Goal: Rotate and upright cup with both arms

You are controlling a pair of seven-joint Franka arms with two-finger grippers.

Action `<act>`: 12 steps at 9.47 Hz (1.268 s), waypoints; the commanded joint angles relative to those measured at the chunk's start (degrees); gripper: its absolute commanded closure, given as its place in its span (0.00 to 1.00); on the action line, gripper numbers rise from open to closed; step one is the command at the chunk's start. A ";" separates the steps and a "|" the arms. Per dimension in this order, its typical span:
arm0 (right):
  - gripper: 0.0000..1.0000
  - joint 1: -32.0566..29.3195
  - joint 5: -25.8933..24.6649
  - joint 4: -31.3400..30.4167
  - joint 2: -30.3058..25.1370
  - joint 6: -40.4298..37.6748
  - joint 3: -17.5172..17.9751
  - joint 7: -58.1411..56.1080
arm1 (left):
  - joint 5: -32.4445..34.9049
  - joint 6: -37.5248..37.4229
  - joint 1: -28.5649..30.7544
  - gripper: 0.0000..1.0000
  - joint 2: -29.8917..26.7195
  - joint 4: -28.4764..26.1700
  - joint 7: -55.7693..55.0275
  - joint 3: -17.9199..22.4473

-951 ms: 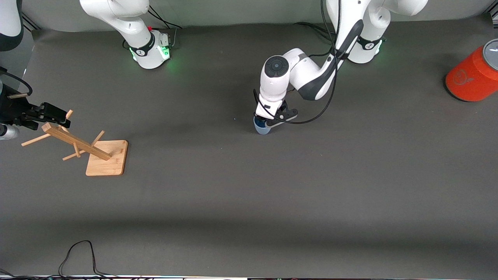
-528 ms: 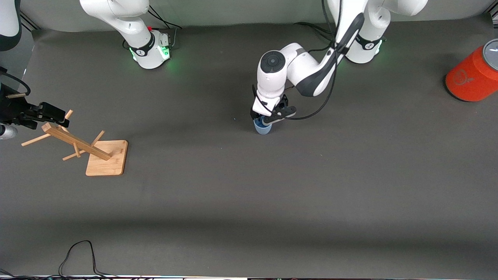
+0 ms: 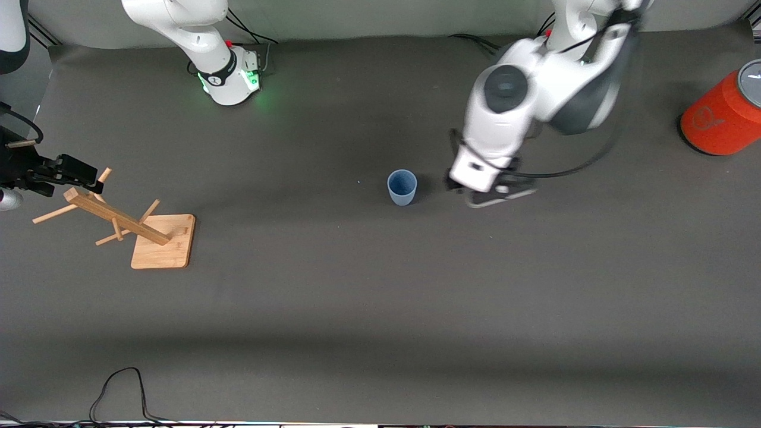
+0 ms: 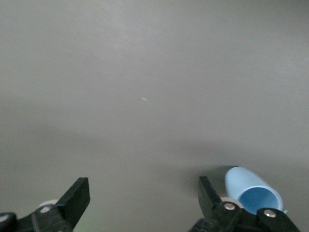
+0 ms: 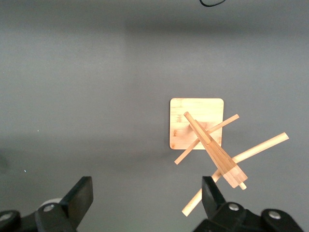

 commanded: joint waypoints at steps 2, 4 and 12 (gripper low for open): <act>0.00 -0.22 0.20 0.23 -0.61 -0.77 0.15 1.08 | -5.05 -10.83 13.09 0.00 -10.17 -0.83 23.14 -0.43; 0.00 -0.31 0.20 0.23 -0.61 -1.81 0.15 1.00 | -5.23 -12.71 18.30 0.00 -14.66 -0.83 26.18 -0.34; 0.00 -0.40 0.38 1.37 0.00 -1.91 -0.03 0.90 | -3.41 -18.95 19.02 0.00 -17.50 5.32 37.61 6.61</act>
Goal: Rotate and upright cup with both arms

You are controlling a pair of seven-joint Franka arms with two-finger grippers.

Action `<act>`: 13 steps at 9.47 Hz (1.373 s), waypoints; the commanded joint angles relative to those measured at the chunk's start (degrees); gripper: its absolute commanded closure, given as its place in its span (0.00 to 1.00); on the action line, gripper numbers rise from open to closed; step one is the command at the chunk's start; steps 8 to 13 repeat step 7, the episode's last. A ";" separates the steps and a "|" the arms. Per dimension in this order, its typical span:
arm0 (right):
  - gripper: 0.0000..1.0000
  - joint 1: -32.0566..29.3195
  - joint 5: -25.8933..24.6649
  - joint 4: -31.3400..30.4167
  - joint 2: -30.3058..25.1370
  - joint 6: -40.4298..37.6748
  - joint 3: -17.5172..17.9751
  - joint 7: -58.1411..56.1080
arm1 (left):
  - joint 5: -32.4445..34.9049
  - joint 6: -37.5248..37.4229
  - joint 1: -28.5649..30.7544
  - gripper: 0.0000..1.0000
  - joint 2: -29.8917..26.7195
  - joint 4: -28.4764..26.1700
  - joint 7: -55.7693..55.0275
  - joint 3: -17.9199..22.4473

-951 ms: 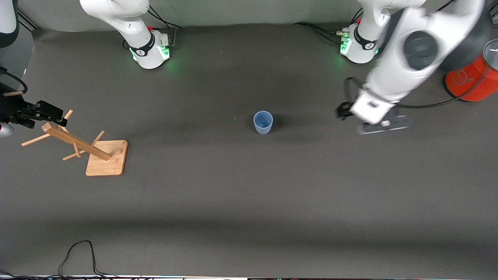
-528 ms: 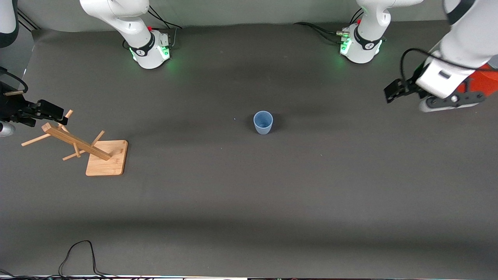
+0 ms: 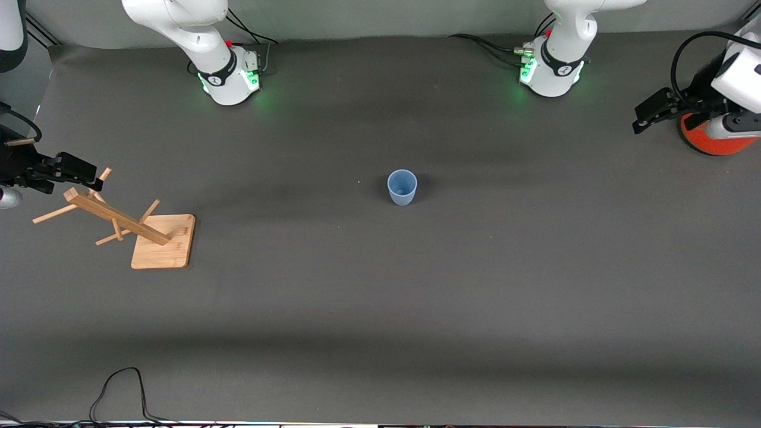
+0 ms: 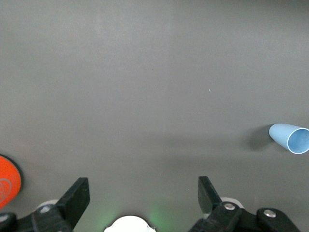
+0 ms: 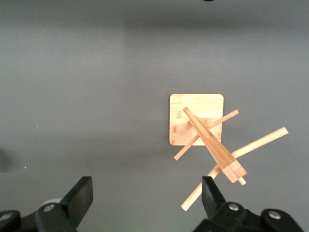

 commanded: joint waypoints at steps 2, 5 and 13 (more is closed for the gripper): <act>0.00 -0.15 0.29 1.14 0.12 -0.82 0.12 0.90 | 2.81 0.17 -0.15 0.00 1.11 1.91 5.46 0.01; 0.00 -0.23 0.38 1.14 0.21 -0.82 0.12 0.90 | 2.81 0.26 0.03 0.00 1.38 2.08 5.67 0.01; 0.00 -0.15 0.38 1.14 0.21 -0.82 0.12 0.90 | 2.81 0.26 0.03 0.00 1.64 2.09 5.58 -0.08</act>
